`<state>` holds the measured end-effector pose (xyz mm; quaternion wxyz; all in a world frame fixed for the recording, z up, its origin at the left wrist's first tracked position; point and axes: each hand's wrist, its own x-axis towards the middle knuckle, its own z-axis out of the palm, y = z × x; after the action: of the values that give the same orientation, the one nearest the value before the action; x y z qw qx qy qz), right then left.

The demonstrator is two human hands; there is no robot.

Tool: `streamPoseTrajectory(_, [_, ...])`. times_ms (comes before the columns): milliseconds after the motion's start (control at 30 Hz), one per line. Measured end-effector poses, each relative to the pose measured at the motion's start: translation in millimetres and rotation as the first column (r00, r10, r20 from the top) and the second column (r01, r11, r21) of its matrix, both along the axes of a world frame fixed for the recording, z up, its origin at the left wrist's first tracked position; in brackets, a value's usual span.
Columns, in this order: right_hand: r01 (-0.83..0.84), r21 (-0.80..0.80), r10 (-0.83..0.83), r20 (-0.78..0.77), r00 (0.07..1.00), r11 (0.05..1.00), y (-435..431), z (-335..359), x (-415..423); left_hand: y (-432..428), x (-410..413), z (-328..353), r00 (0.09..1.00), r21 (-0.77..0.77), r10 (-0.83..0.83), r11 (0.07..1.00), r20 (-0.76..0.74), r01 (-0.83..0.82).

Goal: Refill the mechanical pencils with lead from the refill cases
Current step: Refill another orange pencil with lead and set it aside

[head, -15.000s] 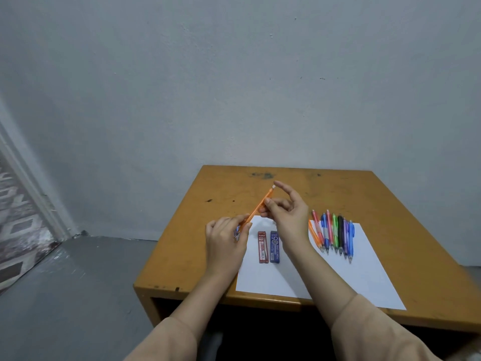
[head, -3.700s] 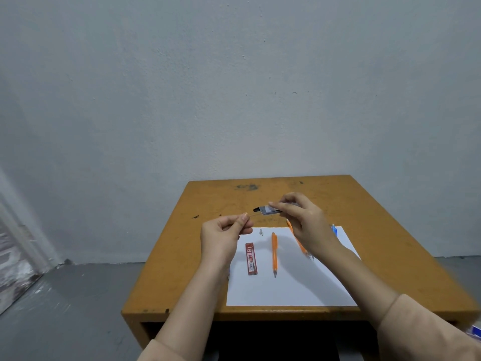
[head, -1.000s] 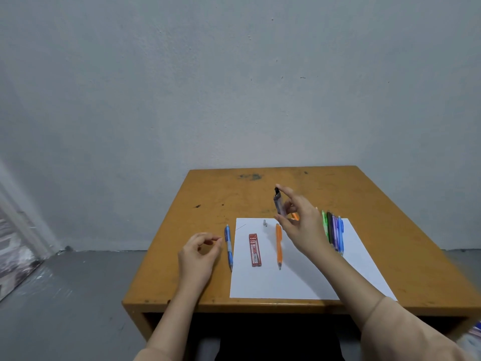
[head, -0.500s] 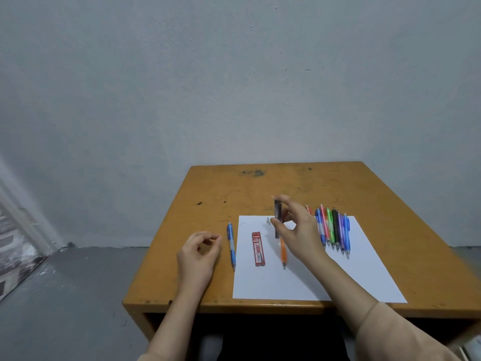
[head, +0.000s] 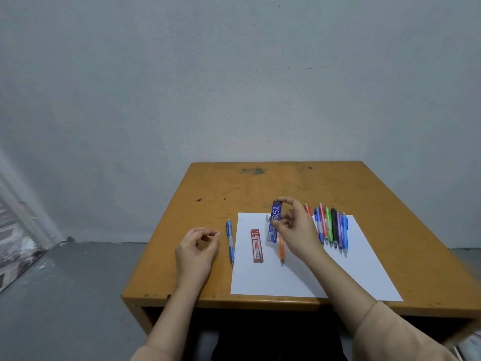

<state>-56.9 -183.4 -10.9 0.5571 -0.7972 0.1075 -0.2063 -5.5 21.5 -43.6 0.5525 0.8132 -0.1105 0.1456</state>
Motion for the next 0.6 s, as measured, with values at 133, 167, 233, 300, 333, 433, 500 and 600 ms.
streamPoseTrajectory(133, [-0.038,-0.023,0.036,-0.077,0.996,0.999,1.0,-3.6,-3.4,0.3,-1.1,0.4,1.000,-0.005,-0.004,1.000,0.005,0.004])
streamPoseTrajectory(167, [-0.054,-0.030,0.051,-0.104,0.993,0.998,1.4,-4.2,-4.0,0.4,-1.1,0.4,1.000,-0.006,-0.006,1.000,0.006,0.006])
streamPoseTrajectory(233, [-0.083,-0.058,0.073,-0.153,0.985,0.995,2.0,-6.5,-4.2,0.5,-1.1,0.4,1.000,-0.010,-0.011,1.000,0.013,0.011])
streamPoseTrajectory(300, [-0.089,-0.088,0.072,-0.183,0.981,0.992,2.1,-8.6,-3.4,0.5,-1.1,0.5,1.000,-0.007,-0.010,1.000,0.015,0.010])
streamPoseTrajectory(333, [-0.086,-0.118,0.062,-0.194,0.979,0.989,2.1,-8.9,-3.5,0.4,-1.1,0.5,1.000,-0.007,-0.010,1.000,0.014,0.010])
streamPoseTrajectory(433, [-0.077,-0.255,0.025,-0.199,0.980,0.964,1.7,-7.2,-3.4,0.2,-1.3,0.1,1.000,-0.008,-0.006,1.000,0.011,0.006])
streamPoseTrajectory(500, [-0.081,-0.278,0.020,-0.215,0.976,0.957,0.1,-6.8,-2.0,0.0,-1.0,-0.1,1.000,-0.005,-0.004,1.000,0.017,0.004])
streamPoseTrajectory(600, [-0.105,-0.300,0.020,-0.273,0.962,0.948,-3.2,-10.8,1.0,-0.3,-0.5,0.1,1.000,0.006,-0.008,1.000,0.018,0.008])
